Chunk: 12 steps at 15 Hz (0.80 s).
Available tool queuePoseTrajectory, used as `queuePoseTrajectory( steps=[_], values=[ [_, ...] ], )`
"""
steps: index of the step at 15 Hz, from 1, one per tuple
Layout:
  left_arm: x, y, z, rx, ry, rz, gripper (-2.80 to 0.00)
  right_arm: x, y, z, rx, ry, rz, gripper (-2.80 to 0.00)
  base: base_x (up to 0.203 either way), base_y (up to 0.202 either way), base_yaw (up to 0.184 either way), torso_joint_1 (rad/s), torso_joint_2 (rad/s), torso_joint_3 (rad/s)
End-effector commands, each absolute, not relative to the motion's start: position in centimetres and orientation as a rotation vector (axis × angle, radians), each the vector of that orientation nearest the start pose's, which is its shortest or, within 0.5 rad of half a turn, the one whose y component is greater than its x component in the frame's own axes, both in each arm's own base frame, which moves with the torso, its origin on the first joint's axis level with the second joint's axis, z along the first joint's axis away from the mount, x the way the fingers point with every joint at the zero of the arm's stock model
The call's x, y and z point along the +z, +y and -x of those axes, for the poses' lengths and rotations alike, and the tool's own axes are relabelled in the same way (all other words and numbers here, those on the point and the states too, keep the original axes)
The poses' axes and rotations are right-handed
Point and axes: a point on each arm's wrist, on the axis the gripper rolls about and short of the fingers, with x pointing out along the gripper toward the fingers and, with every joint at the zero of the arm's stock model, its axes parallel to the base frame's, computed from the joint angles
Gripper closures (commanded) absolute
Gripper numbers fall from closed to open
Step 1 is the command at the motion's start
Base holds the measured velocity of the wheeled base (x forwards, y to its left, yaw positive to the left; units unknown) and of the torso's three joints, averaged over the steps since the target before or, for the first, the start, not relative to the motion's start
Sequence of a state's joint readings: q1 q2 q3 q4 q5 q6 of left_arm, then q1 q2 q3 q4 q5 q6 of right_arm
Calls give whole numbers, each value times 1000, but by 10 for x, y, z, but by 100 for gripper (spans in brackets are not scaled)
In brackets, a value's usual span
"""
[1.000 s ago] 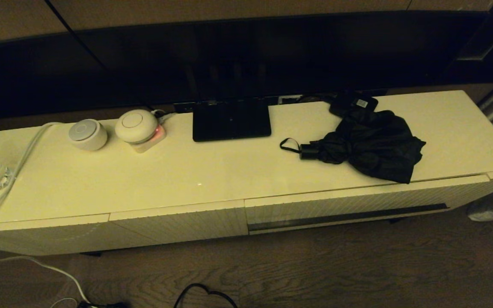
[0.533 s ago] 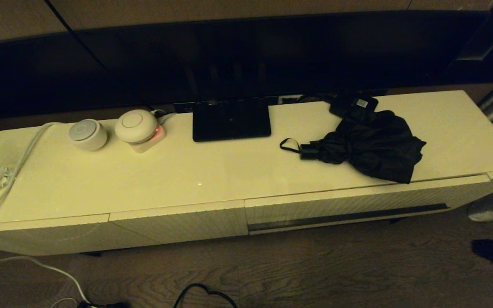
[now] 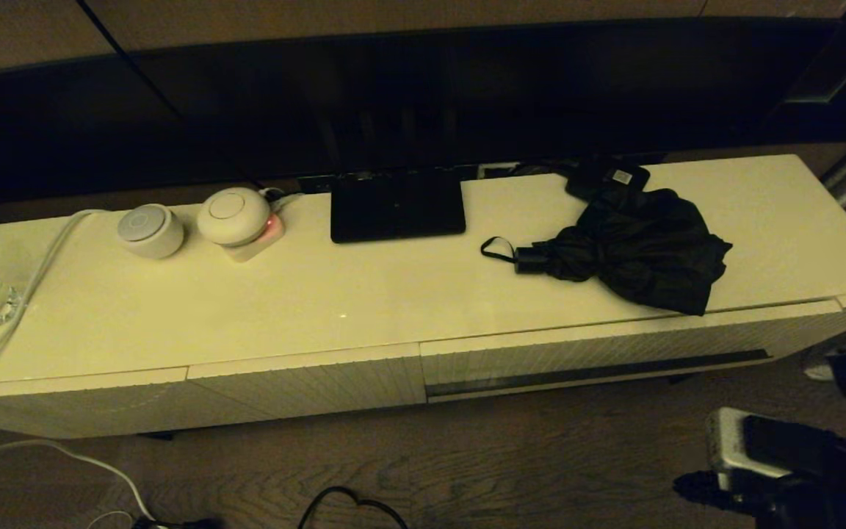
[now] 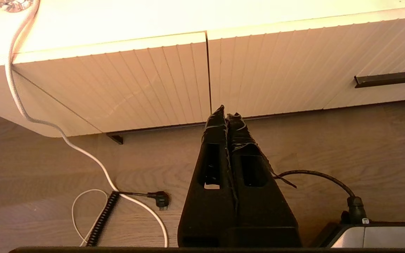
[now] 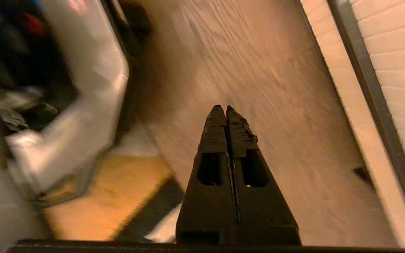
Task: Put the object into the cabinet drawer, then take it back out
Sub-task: Open the drawer
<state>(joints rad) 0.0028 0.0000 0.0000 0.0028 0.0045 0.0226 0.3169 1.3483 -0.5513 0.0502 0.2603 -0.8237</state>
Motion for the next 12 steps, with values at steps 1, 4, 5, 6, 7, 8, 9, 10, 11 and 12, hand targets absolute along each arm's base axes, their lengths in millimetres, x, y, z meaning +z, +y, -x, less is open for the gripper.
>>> queuePoseTrajectory(
  steps=[1,4,5,6,7,8,9,10,11,12],
  values=[
    [74,0,23,8,6,-23,0,115,68,-175,887,632,808,0,0,0,0,0,0,0],
    [74,0,23,8,6,-23,0,97,71,-156,944,677,844,0,0,0,0,0,0,0],
    [74,0,23,8,6,-23,0,94,74,-154,935,680,877,0,0,0,0,0,0,0],
    [74,0,23,8,6,-23,0,93,76,-157,918,676,892,0,0,0,0,0,0,0],
    [74,0,23,8,6,-23,0,90,77,-160,906,683,898,0,0,0,0,0,0,0],
    [74,0,23,8,6,-23,0,87,78,-164,893,697,903,0,0,0,0,0,0,0],
    [74,0,23,8,6,-23,0,84,79,-169,870,689,911,0,0,0,0,0,0,0],
    [74,0,23,8,6,-23,0,85,81,-175,835,655,918,0,0,0,0,0,0,0],
    [74,0,23,8,6,-23,0,84,82,-179,811,643,926,0,0,0,0,0,0,0],
    [74,0,23,8,6,-23,0,81,83,-180,798,655,935,0,0,0,0,0,0,0]
  ],
)
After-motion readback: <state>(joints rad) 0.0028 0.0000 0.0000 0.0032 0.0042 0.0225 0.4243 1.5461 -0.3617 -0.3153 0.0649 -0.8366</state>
